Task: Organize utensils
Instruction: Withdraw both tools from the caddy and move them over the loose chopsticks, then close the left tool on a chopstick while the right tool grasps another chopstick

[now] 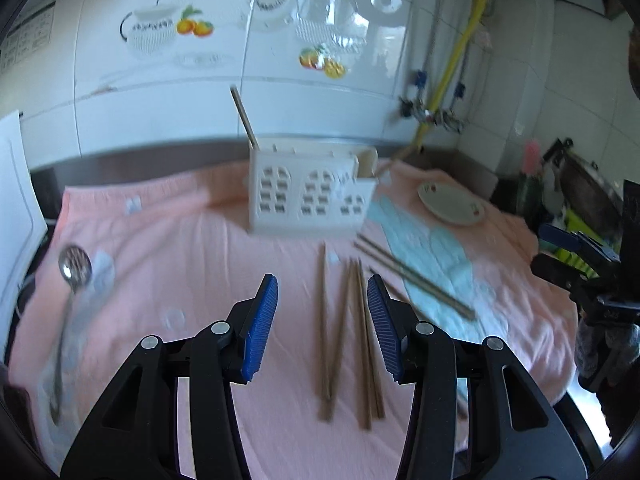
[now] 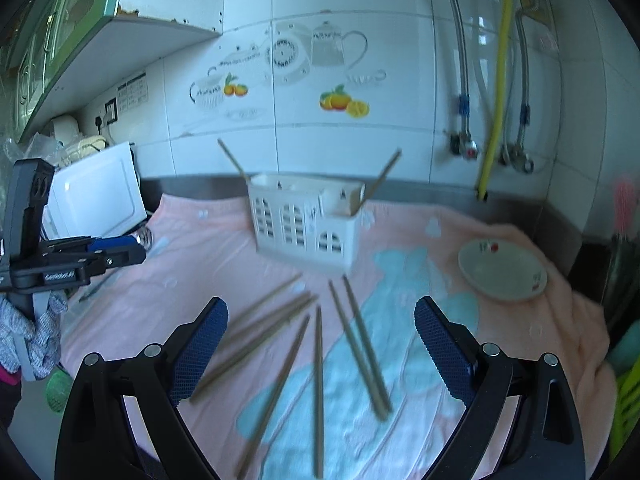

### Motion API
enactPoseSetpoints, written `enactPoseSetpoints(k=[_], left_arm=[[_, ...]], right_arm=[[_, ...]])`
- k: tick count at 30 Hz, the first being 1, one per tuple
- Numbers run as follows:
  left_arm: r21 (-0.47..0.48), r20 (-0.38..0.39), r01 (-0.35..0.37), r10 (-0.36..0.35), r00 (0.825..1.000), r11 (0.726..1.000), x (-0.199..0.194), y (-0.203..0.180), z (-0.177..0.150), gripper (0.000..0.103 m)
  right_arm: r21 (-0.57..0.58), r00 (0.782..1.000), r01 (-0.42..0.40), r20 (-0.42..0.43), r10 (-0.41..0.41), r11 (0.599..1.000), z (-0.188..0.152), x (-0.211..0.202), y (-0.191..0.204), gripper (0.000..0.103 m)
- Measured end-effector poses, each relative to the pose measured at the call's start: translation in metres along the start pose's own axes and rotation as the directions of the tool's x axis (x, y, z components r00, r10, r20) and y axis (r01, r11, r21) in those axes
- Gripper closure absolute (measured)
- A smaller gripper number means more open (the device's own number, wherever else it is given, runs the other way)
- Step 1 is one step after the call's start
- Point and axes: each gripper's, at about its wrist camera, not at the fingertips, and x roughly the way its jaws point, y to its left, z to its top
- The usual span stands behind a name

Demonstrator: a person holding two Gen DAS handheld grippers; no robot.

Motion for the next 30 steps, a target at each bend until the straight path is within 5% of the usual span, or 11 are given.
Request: enactPoseSetpoints(k=[10,30], left_arm=[[0.023,-0.154,0.099,-0.095,0.983,0.995,0.032,-0.031,-0.064,0.086],[0.008,-0.303,0.037,-0.032,0.953,0.999,0.095,-0.034,-0.09,0.093]], right_arm=[[0.065,0.995,0.03,-0.099,-0.024,0.997,-0.064,0.008,-0.008,0.012],[0.121,0.986,0.027,-0.167,-0.006,0.992,-0.106,0.016,-0.016,0.012]])
